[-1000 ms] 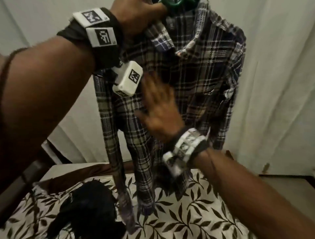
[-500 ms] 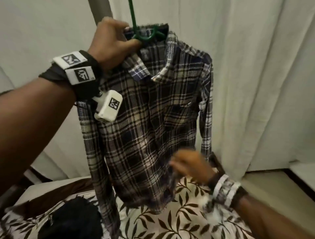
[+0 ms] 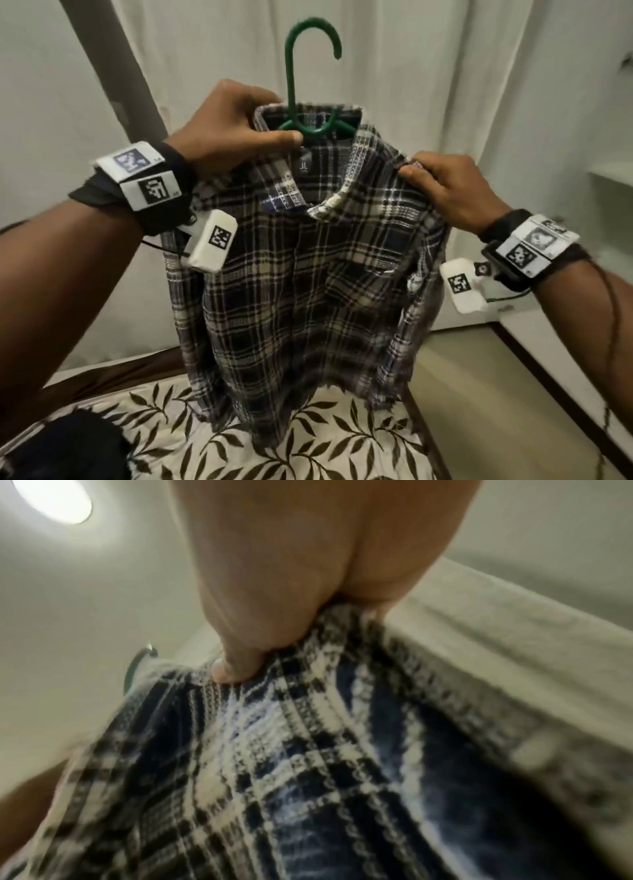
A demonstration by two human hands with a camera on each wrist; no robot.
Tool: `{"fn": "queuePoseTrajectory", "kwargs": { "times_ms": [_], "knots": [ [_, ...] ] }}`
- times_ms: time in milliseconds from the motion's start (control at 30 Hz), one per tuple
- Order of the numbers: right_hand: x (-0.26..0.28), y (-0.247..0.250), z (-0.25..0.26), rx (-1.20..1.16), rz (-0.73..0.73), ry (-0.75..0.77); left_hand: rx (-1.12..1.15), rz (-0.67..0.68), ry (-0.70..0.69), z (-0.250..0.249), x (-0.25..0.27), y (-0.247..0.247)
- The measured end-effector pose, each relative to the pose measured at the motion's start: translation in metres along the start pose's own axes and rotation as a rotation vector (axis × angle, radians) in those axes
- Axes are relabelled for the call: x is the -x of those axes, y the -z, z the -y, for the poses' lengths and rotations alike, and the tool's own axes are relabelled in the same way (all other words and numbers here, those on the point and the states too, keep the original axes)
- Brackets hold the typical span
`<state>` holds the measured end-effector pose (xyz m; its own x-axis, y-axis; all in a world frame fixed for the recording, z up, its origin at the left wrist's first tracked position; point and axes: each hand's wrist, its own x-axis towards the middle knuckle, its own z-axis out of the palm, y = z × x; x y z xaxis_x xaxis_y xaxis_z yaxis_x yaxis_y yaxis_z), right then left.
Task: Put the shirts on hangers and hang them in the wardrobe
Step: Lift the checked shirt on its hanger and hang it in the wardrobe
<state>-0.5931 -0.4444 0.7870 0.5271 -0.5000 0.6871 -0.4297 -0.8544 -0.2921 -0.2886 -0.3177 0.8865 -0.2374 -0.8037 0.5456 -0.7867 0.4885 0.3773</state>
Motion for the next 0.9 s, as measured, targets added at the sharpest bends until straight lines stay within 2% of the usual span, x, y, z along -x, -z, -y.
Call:
{"fn": "queuePoseTrajectory", "kwargs": {
  "times_ms": [67, 133, 233, 333, 467, 600, 700, 767, 900],
  "knots": [
    [0.020, 0.024, -0.009, 0.036, -0.072, -0.038, 0.123, 0.126, 0.101, 0.009, -0.004, -0.010],
    [0.046, 0.051, -0.019, 0.085, -0.108, -0.076, 0.215, 0.212, 0.143, 0.033, -0.002, -0.027],
    [0.089, 0.094, -0.034, 0.169, -0.142, -0.202, 0.299, 0.199, 0.125, 0.065, 0.004, -0.077],
    [0.129, 0.131, -0.040, 0.238, -0.135, -0.347, 0.442, 0.177, 0.074, 0.068, -0.001, -0.138],
    [0.174, 0.174, -0.040, 0.315, -0.118, -0.538, 0.540, 0.173, -0.056, 0.040, -0.026, -0.209],
    [0.213, 0.208, -0.035, 0.360, -0.211, -0.669, 0.655, 0.196, -0.172, 0.002, -0.044, -0.256],
    [0.232, 0.229, -0.032, 0.356, -0.327, -0.725, 0.747, 0.209, -0.194, -0.026, -0.054, -0.276],
    [0.244, 0.245, -0.038, 0.341, -0.371, -0.739, 0.804, 0.264, -0.220, -0.054, -0.056, -0.286],
    [0.261, 0.267, -0.063, 0.329, -0.327, -0.739, 0.748, 0.339, -0.310, -0.109, -0.057, -0.303]
  ]
}}
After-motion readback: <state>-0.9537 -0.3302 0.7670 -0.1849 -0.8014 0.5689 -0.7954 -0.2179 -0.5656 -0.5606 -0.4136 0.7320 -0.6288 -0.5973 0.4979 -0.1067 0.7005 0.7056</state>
